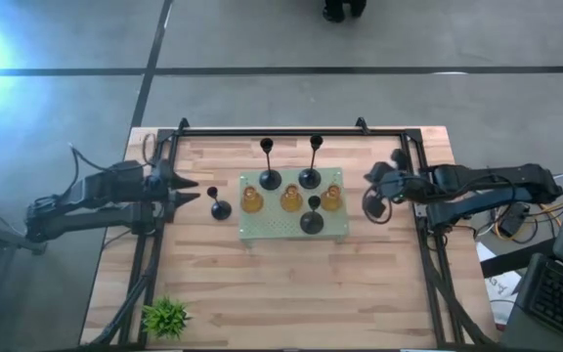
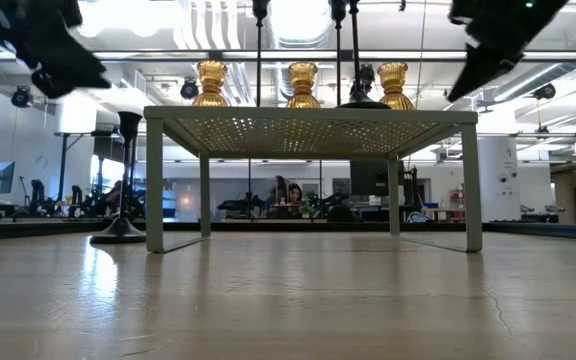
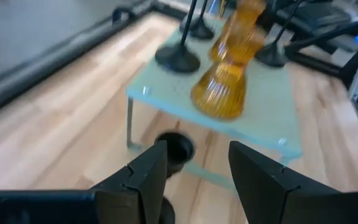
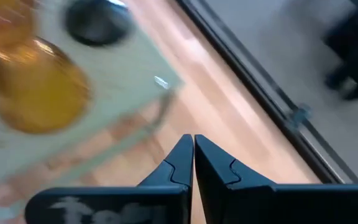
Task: Pick & Place candle stick holders
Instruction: Put the black candle holder on the shelf
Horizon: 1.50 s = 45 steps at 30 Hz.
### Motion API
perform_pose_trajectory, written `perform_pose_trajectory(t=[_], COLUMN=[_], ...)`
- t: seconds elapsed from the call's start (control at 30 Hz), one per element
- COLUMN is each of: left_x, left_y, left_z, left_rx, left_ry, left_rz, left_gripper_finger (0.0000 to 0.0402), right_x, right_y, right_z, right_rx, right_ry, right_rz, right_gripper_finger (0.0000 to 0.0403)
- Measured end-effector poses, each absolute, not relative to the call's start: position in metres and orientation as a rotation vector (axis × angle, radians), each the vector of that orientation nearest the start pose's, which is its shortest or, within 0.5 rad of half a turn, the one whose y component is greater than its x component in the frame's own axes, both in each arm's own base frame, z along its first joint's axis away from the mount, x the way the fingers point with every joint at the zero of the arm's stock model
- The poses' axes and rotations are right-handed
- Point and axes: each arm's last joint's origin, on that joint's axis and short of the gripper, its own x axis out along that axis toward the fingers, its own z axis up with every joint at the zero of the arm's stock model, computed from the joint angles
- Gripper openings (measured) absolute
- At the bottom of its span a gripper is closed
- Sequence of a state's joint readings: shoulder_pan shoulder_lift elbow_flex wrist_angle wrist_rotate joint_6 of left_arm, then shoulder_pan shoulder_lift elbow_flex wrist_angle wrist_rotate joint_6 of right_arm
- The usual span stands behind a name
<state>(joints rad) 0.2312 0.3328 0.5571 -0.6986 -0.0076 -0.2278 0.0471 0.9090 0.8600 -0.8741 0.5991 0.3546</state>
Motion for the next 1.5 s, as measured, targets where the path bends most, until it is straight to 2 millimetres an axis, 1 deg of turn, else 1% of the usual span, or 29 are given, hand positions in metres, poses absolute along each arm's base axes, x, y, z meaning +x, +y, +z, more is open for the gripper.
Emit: perform_pose_trajectory(t=[0.07,0.1,0.17,0.3,0.4,0.6,0.83,0.93,1.03,1.27,1.5], left_x=[0.084,0.086,0.089,0.092,0.092,0.089,0.098,0.106,0.113,0.123,0.130], left_y=[0.020,0.021,0.021,0.022,0.022,0.020,0.011,0.004,-0.004,-0.023,-0.027], left_z=[0.247,0.244,0.241,0.234,0.235,0.233,0.228,0.224,0.219,0.210,0.203], left_rx=[-0.310,-0.327,-0.362,-0.433,-0.446,-0.526,-0.567,-0.547,-0.483,-0.343,-0.241], left_ry=[0.465,0.458,0.442,0.474,0.484,0.526,0.592,0.639,0.670,0.650,0.644], left_rz=[0.299,0.303,0.310,0.334,0.350,0.375,0.341,0.351,0.406,0.524,0.618], left_gripper_finger=[0.0177,0.0177,0.0177,0.0176,0.0173,0.0154,0.0138,0.0137,0.0137,0.0137,0.0137], right_x=[0.150,0.145,0.136,0.123,0.115,0.110,0.112,0.112,0.112,0.111,0.111], right_y=[-0.010,-0.010,-0.011,-0.011,-0.012,-0.012,-0.012,-0.012,-0.012,-0.012,-0.012], right_z=[0.287,0.289,0.291,0.298,0.301,0.301,0.293,0.289,0.286,0.287,0.287], right_rx=[0.041,0.059,0.096,0.137,0.158,0.174,0.157,0.150,0.147,0.149,0.146], right_ry=[0.792,0.786,0.768,0.705,0.669,0.660,0.693,0.705,0.711,0.704,0.703], right_rz=[-0.704,-0.717,-0.733,-0.732,-0.729,-0.726,-0.730,-0.734,-0.736,-0.735,-0.736], right_gripper_finger=[0.0008,0.0008,0.0008,0.0008,0.0008,0.0008,0.0008,0.0008,0.0008,0.0008,0.0008])
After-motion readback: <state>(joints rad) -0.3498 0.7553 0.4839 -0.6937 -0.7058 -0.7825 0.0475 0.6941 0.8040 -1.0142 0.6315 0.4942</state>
